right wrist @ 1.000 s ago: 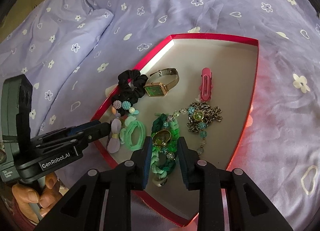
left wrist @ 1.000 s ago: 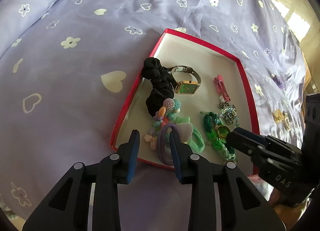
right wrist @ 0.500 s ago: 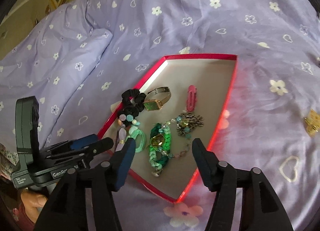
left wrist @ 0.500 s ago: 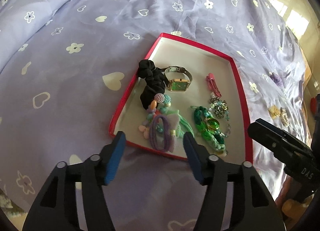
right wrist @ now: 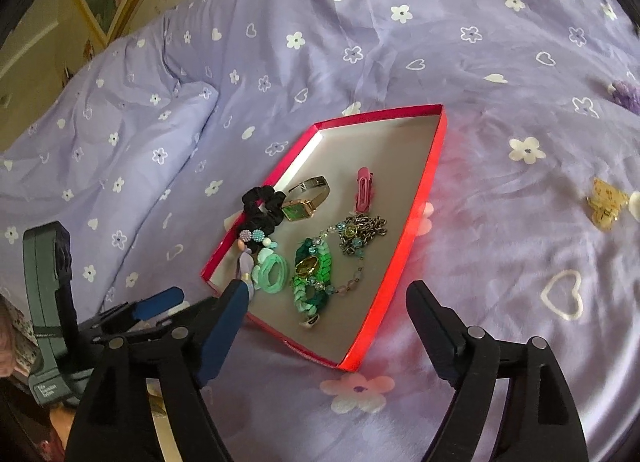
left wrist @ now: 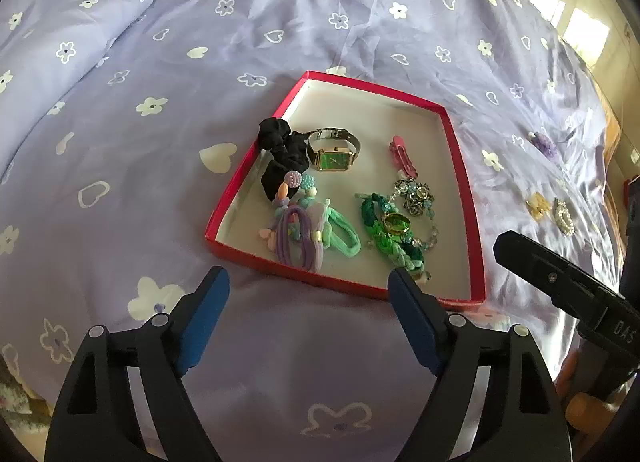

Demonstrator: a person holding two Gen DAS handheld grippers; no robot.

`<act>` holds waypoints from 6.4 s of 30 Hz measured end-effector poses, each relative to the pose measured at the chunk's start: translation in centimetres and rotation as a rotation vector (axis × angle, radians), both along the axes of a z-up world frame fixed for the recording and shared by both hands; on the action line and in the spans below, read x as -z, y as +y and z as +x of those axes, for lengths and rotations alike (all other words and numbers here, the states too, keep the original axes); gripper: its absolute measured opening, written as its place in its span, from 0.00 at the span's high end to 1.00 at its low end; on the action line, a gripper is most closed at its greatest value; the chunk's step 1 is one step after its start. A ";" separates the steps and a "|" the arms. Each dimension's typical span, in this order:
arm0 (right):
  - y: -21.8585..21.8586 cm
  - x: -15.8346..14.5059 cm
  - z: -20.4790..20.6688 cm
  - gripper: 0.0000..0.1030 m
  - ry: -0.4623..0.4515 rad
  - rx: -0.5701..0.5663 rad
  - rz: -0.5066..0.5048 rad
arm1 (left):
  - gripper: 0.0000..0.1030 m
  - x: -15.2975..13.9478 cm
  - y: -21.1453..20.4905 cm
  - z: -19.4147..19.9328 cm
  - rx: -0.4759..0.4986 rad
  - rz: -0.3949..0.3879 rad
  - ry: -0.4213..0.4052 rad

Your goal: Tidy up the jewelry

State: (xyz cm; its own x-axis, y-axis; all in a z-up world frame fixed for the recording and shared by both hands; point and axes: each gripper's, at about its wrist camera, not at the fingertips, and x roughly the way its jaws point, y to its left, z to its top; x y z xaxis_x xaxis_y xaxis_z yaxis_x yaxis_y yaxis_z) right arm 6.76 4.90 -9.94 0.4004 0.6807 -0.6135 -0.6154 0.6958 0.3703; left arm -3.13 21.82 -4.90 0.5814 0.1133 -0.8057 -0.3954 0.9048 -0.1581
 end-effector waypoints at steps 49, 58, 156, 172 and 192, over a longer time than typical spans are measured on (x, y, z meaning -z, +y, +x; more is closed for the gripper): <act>-2.4 -2.0 -4.2 0.03 -0.229 0.031 -0.142 | 0.00 -3.6 -0.8 -4.2 -0.060 0.244 -0.079; -3.6 -1.4 -4.3 0.03 -0.242 0.050 -0.115 | 0.00 -3.5 -3.4 -4.3 -0.043 0.284 -0.116; -5.4 -1.3 -7.1 0.03 -0.312 0.073 -0.068 | 0.00 -3.1 -4.6 -6.5 -0.062 0.266 -0.147; -5.4 -1.4 -7.1 0.03 -0.312 0.074 -0.066 | 0.00 -3.0 -4.9 -6.4 -0.060 0.266 -0.144; -5.5 -1.4 -7.1 0.03 -0.310 0.075 -0.066 | 0.00 -2.9 -5.0 -6.0 -0.052 0.265 -0.140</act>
